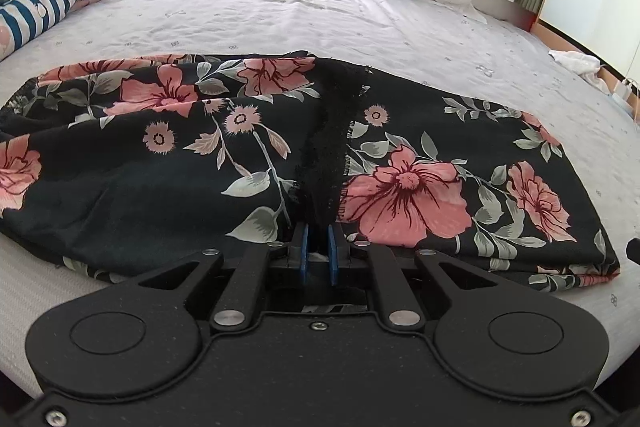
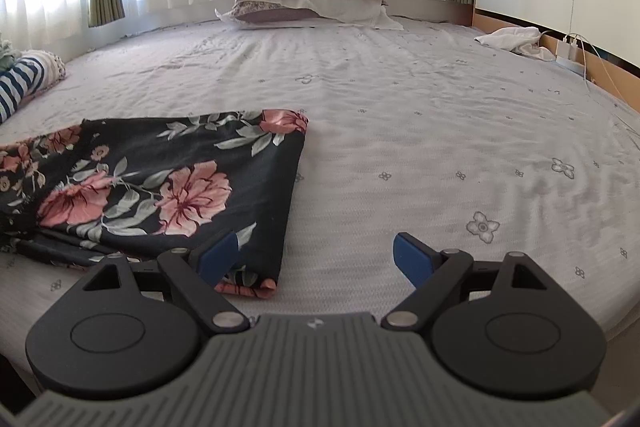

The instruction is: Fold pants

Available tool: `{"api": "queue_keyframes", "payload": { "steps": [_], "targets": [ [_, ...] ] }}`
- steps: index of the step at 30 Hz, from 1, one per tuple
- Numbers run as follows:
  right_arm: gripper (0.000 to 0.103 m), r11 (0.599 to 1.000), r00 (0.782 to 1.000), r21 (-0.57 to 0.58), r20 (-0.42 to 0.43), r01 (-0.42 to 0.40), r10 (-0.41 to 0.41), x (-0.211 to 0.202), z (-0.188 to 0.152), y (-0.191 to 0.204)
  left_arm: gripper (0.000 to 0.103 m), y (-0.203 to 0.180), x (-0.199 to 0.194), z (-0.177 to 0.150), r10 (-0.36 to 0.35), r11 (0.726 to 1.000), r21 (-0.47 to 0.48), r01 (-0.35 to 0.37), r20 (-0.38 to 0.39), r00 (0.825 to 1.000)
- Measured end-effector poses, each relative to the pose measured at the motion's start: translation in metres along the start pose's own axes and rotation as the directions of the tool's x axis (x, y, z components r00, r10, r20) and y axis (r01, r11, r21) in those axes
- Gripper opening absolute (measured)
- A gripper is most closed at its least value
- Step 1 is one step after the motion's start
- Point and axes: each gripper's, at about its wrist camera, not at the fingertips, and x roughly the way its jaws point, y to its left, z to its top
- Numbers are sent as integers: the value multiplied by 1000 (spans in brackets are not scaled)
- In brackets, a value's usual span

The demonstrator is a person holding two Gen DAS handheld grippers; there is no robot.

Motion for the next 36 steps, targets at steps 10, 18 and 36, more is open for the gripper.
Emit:
{"api": "queue_keyframes", "payload": {
  "steps": [10,18,36],
  "targets": [
    [82,988,987,7,12,-157,157,32,16,34,11,5,0,-1,-17,1000,-22,17,-1,1000],
    [59,991,989,-53,-88,-121,116,45,-11,51,16,10,-2,4,-54,997,-59,54,-11,998],
    [68,981,970,-94,-195,-169,148,22,-1,42,40,-14,26,28,3,1000,10,-3,29,1000]
  ]
}}
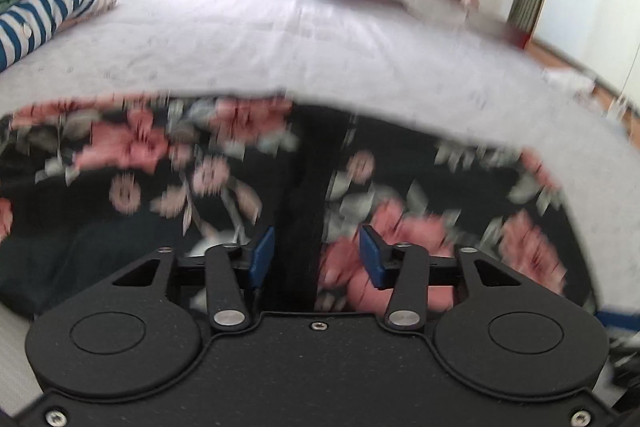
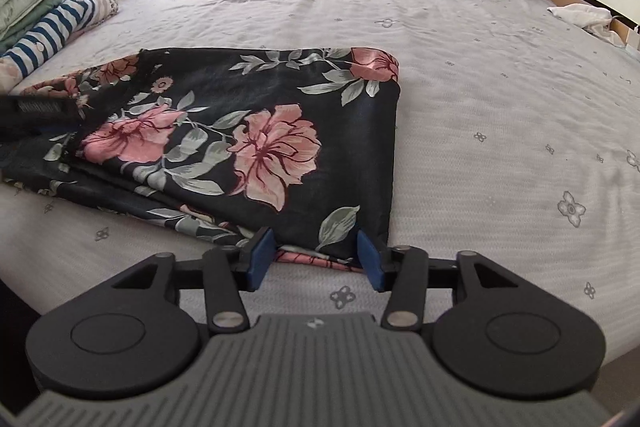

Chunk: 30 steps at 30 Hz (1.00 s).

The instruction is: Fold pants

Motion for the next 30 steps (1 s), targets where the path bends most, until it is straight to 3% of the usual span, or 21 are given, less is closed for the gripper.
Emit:
{"api": "queue_keyframes", "payload": {
  "steps": [5,13,18,20,21,23,26,30],
  "targets": [
    [74,1000,999,12,46,-24,23,-6,12,4,38,-5,-7,-25,57,995,83,-59,29,998],
    [81,997,986,20,155,-69,65,8,47,22,39,1,-17,-30,53,996,71,-54,24,998],
    [81,997,991,23,112,-79,76,48,53,37,39,2,-23,-34,51,996,79,-53,21,998],
    [78,999,996,-32,72,-42,44,65,43,48,39,7,-26,-33,34,997,63,-35,16,999],
    [78,997,995,-72,94,-17,24,68,34,54,38,11,-27,-32,21,999,49,-22,12,1000],
    [78,994,992,-109,124,16,-2,64,26,60,38,18,-31,-30,-6,1000,16,6,3,1000],
    [78,994,996,-106,89,-8,18,55,26,57,39,36,-38,-20,-30,999,-43,30,0,1000],
    [80,994,998,-98,37,-50,54,41,33,50,52,78,-53,7,33,995,-92,-25,80,996]
  ]
}}
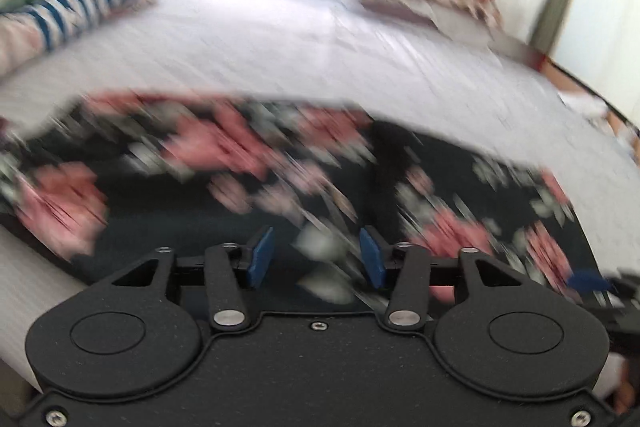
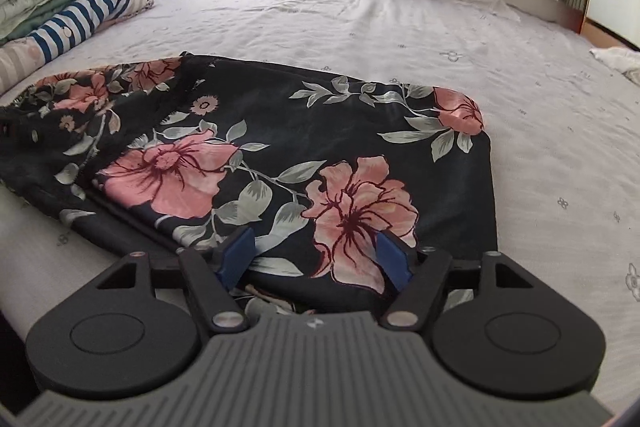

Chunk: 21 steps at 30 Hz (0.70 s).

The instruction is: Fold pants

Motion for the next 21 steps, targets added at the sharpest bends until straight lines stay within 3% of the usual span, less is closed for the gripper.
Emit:
{"api": "queue_keyframes", "payload": {
  "steps": [3,8,13,17,19,21],
  "targets": [
    [80,999,999,31,31,-40,39,-8,12,5,59,39,-3,31,80,997,-31,-78,71,994],
    [84,997,993,-12,91,-78,79,6,40,39,64,103,16,81,265,962,-107,-251,136,955],
    [84,993,990,-52,95,-104,109,38,53,78,66,155,60,105,364,922,-161,-353,41,931],
    [84,989,995,-142,85,-38,50,63,50,106,77,175,110,103,403,901,-104,-421,-156,902],
    [86,989,996,-146,83,-30,43,71,43,110,79,177,122,98,350,922,-104,-374,-189,917],
    [88,992,994,-120,101,-32,45,73,38,107,93,173,125,94,301,940,-105,-323,-187,935]
  ]
}}
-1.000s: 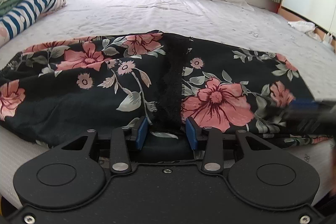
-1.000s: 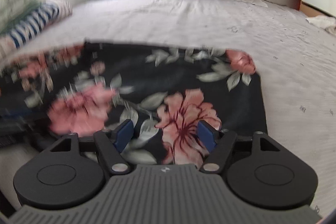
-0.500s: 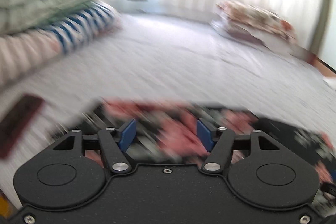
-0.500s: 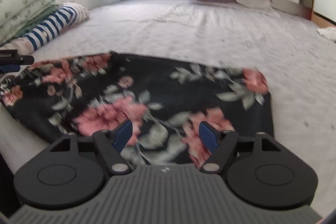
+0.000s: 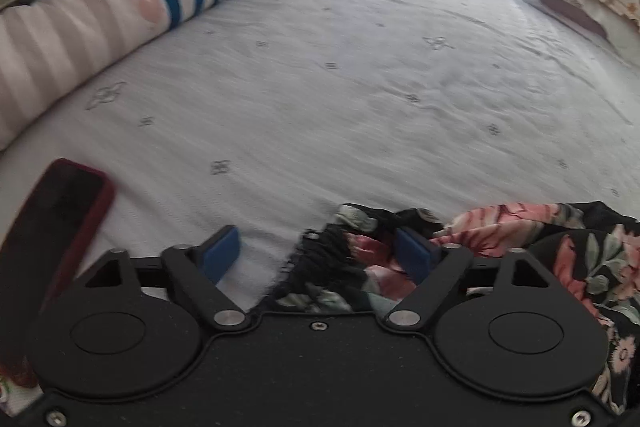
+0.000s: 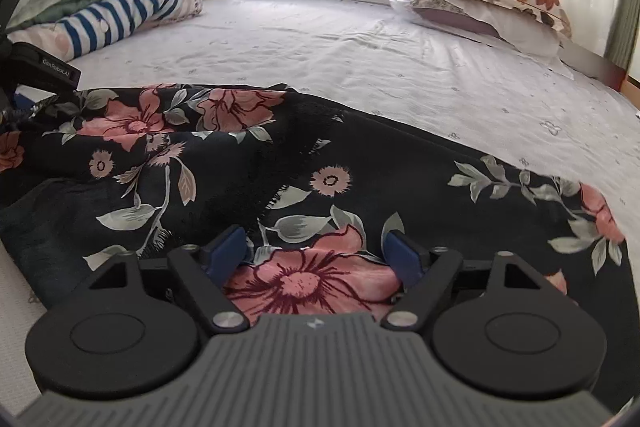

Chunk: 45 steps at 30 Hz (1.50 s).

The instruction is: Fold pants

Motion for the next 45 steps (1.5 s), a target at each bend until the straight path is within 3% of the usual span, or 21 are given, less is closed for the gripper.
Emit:
{"api": "queue_keyframes", "payload": {
  "steps": [3,5,6,7,9,12,16,19,21,24,27,29,32,36,40,41,42,44,45],
  "targets": [
    [90,999,1000,44,-6,-20,20,2,-1,-7,96,-9,1,-1,-70,997,32,71,-22,997],
    [90,999,1000,45,-3,-19,19,2,-2,-7,91,-18,2,-2,-59,996,66,60,-12,998],
    [90,999,1000,40,0,-15,15,2,-2,-5,72,-23,2,-2,-19,996,83,18,8,1000],
    [90,999,1000,36,2,-12,12,2,-3,-5,62,-27,2,-1,24,995,92,-27,38,999],
    [90,999,1000,39,5,-13,12,2,-3,-5,18,-23,-3,7,22,999,24,-24,92,996],
    [90,999,1000,45,7,-17,17,2,-4,-7,18,-1,-9,25,-20,982,-183,44,130,991],
    [91,999,1000,49,10,-19,19,1,-5,-8,21,32,-9,39,-116,924,-350,156,132,984],
    [91,998,1000,55,11,-24,24,1,-5,-9,44,41,-18,35,-87,928,-351,123,116,989],
    [91,998,1000,58,11,-28,27,1,-6,-10,80,47,-26,26,-31,942,-328,66,111,993],
    [91,998,999,62,14,-30,29,1,-6,-11,86,57,-49,8,31,949,-316,20,156,987],
    [92,997,999,63,15,-32,31,1,-6,-11,101,63,-79,-17,32,947,-318,37,211,977],
    [92,997,999,64,17,-31,30,1,-6,-12,102,65,-91,-34,44,945,-326,35,231,972],
    [92,997,999,64,16,-32,31,0,-6,-12,103,67,-95,-57,50,935,-353,22,193,980],
    [93,997,999,65,17,-31,30,0,-6,-12,103,65,-78,-77,2,909,-415,37,92,996],
    [93,997,999,65,18,-31,30,0,-7,-12,101,43,-73,-80,64,943,-332,-29,96,993],
    [93,997,999,66,18,-31,30,0,-7,-12,95,36,-70,-80,77,952,-304,-46,93,993],
    [93,997,999,65,18,-31,30,0,-7,-12,76,30,-69,-80,108,956,-284,-75,104,989],
    [93,997,999,64,17,-31,29,0,-7,-12,50,20,-68,-82,176,956,-259,-140,120,977],
    [93,997,999,64,17,-30,29,0,-6,-12,32,18,-72,-84,175,956,-260,-136,133,976]
  ]
}}
